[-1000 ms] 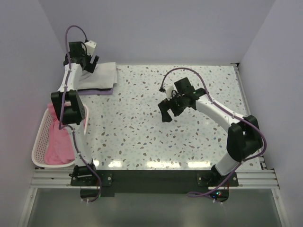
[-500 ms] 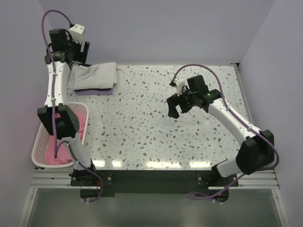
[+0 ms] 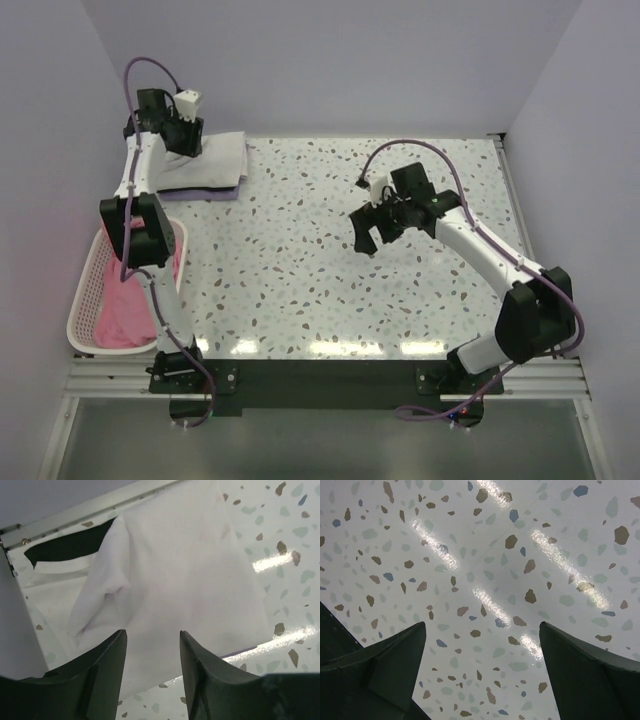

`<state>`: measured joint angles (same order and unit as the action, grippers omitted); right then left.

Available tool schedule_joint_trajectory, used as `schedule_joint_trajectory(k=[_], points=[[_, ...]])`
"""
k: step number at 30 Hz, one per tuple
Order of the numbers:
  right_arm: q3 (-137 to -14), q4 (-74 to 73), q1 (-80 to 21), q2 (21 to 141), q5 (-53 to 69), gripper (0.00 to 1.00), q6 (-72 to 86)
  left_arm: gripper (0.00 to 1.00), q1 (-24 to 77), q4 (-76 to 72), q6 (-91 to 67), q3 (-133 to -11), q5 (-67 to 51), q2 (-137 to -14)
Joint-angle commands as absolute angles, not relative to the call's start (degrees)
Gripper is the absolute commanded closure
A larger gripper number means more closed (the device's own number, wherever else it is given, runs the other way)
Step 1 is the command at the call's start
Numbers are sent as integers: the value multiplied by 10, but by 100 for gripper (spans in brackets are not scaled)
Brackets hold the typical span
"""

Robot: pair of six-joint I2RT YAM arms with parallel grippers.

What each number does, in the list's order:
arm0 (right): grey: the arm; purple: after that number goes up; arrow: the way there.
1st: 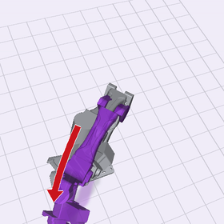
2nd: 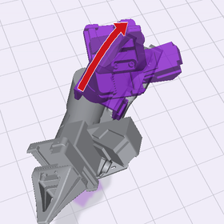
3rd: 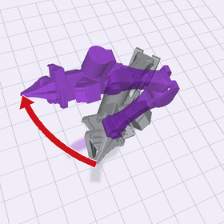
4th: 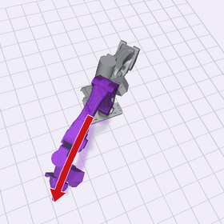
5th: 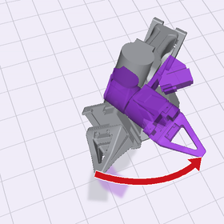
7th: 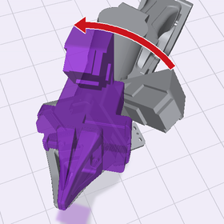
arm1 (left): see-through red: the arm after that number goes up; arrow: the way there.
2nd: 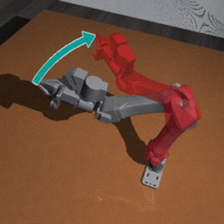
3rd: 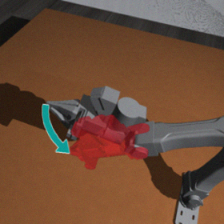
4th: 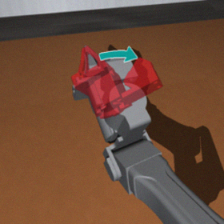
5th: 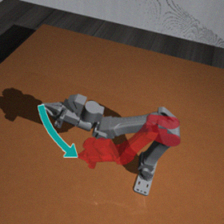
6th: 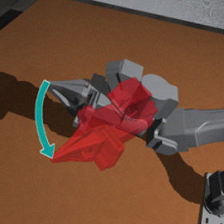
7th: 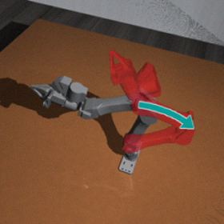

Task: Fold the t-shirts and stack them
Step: Neatly place the folded tshirt to the corner

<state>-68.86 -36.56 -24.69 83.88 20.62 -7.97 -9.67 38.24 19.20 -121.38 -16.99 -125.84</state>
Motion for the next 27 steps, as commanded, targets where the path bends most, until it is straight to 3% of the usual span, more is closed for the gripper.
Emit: schedule_joint_trajectory(k=[1, 6, 15, 27], points=[[-711, -373, -247, 866, 220, 1, -78, 50, -99, 371, 192, -1258, -136, -1273], [-718, -371, -246, 889, 220, 1, -76, 63, -98, 357, 199, -1266, -112, -1308], [-731, -377, -247, 911, 219, 1, -75, 60, -99, 315, 199, -1268, -61, -1340], [-728, -377, -247, 916, 213, 1, -77, 65, -99, 314, 192, -1280, -83, -1360]])
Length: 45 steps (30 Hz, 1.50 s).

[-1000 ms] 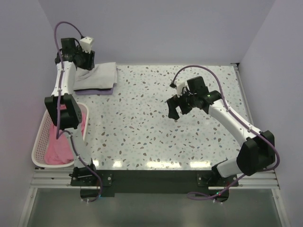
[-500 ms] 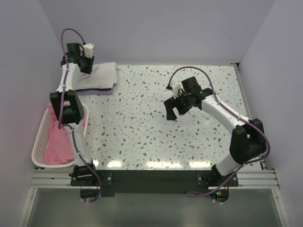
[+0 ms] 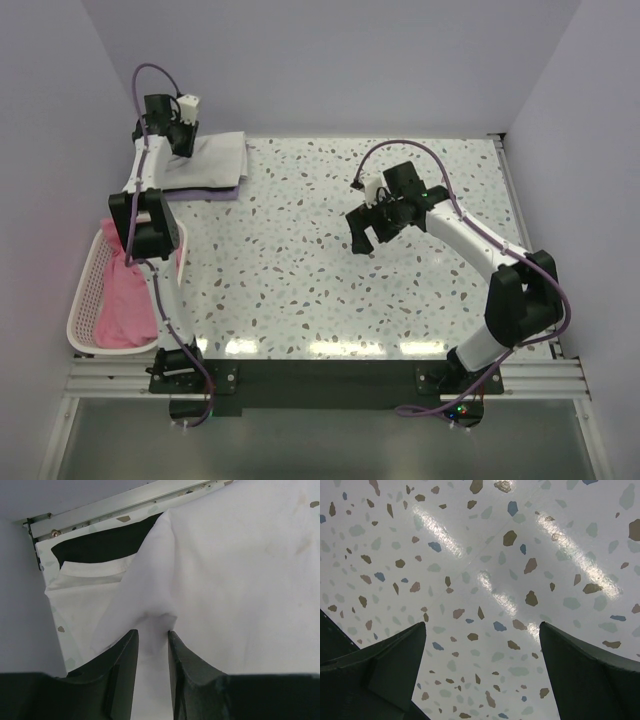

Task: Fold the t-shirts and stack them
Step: Neatly place the folded tshirt to the corner

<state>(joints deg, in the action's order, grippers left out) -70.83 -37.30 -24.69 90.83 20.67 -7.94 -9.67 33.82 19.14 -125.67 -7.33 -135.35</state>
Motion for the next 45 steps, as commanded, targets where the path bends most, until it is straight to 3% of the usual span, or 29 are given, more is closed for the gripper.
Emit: schedule_joint_trajectory(k=[1, 11, 14, 19, 38, 41, 42, 45], points=[[-728, -378, -247, 916, 213, 1, -76, 66, -99, 314, 192, -1281, -83, -1364], [-729, -377, -247, 923, 207, 1, -78, 73, -99, 291, 200, -1292, -76, -1383], [-730, -377, -246, 926, 207, 1, -78, 79, -99, 275, 199, -1286, -79, -1376], [-729, -377, -247, 928, 207, 1, -78, 100, -99, 240, 192, -1267, -75, -1354], [-724, -383, -246, 934, 207, 1, -81, 100, -123, 49, 224, -1239, 27, -1370], [-723, -385, -246, 935, 207, 1, -80, 85, -128, 15, 224, -1231, 16, -1376], [-722, -384, -246, 936, 207, 1, -80, 74, -130, 9, 222, -1230, 15, -1380], [-724, -385, -247, 937, 206, 1, -80, 62, -136, -16, 219, -1242, 18, -1386]])
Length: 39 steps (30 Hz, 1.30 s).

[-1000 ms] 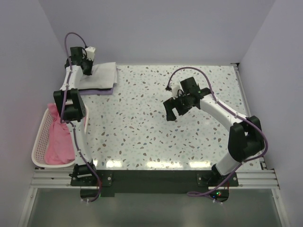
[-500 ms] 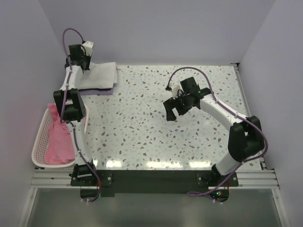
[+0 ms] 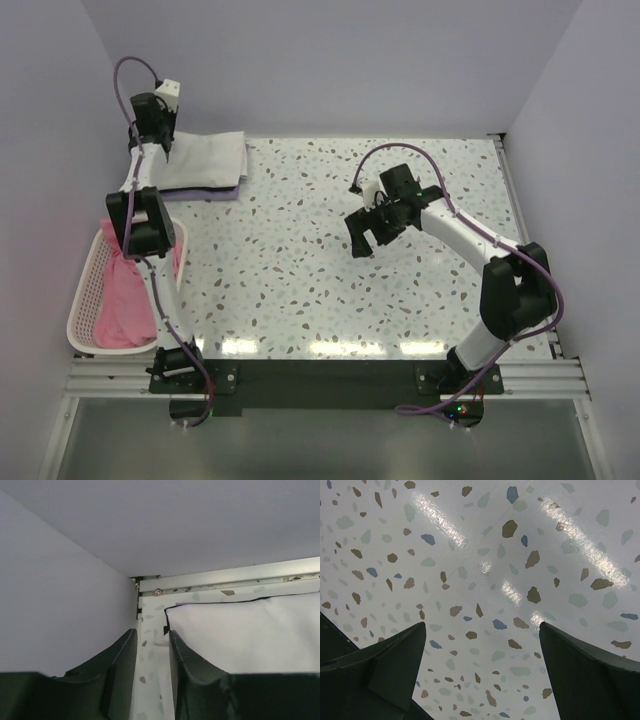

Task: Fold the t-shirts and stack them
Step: Neatly place the folded tshirt to the corner

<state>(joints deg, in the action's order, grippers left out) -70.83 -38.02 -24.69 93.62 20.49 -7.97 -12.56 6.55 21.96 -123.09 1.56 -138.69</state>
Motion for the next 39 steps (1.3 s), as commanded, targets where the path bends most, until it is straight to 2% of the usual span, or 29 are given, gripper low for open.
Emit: schedule_joint_trajectory(k=[1, 4, 8, 9, 13, 16, 20, 23, 34, 39], points=[[-724, -385, -246, 937, 206, 1, -81, 62, -139, -18, 210, -1247, 21, -1391], [-724, -383, -246, 935, 206, 1, -81, 59, -156, -16, 172, -1262, 11, -1381], [-720, -378, -247, 927, 207, 1, -80, 52, -175, -2, 147, -1228, -98, -1326], [-720, -377, -246, 926, 209, 1, -79, 46, -176, 21, 150, -1212, -119, -1316], [-722, -374, -247, 922, 218, 1, -73, 41, -175, 138, 169, -1208, -224, -1287], [-722, -374, -246, 917, 219, 1, -72, 49, -176, 181, 158, -1208, -245, -1294], [-720, -373, -246, 907, 216, 1, -72, 67, -176, 206, 132, -1222, -250, -1321], [-718, -374, -247, 907, 211, 1, -73, 73, -176, 228, 115, -1257, -250, -1357], [-728, -384, -246, 941, 205, 1, -76, 73, -176, 181, 88, -1306, -178, -1446], [-739, -389, -246, 953, 203, 1, -77, 73, -176, 159, 83, -1285, -126, -1447]])
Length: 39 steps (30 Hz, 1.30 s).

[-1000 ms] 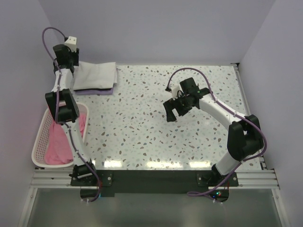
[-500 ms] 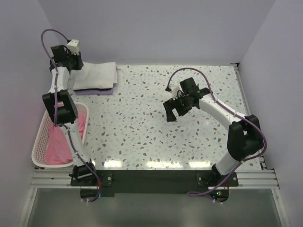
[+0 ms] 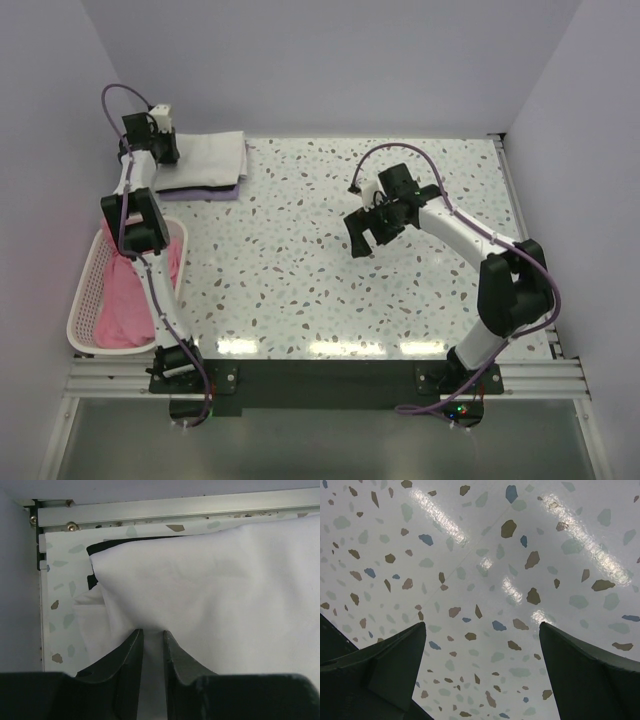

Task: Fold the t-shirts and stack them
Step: Neatly place the folded tshirt to the corner, then reset both grippers

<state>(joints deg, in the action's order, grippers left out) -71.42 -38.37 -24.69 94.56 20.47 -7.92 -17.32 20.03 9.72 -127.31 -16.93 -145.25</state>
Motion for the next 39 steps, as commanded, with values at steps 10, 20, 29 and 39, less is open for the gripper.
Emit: schedule_joint_trajectory(k=[10, 20, 29, 39], points=[[-733, -388, -246, 920, 192, 1, -81, 36, -177, 157, 97, -1250, -142, -1363], [-722, -390, -201, 828, 183, 1, -79, 0, -135, 272, 140, -1223, -171, -1181], [-701, -423, -98, 763, 206, 1, -69, 0, 38, 365, 169, -1017, -177, -964], [-595, -448, -41, 714, 209, 1, -88, 0, 120, 295, 102, -716, -205, -812]])
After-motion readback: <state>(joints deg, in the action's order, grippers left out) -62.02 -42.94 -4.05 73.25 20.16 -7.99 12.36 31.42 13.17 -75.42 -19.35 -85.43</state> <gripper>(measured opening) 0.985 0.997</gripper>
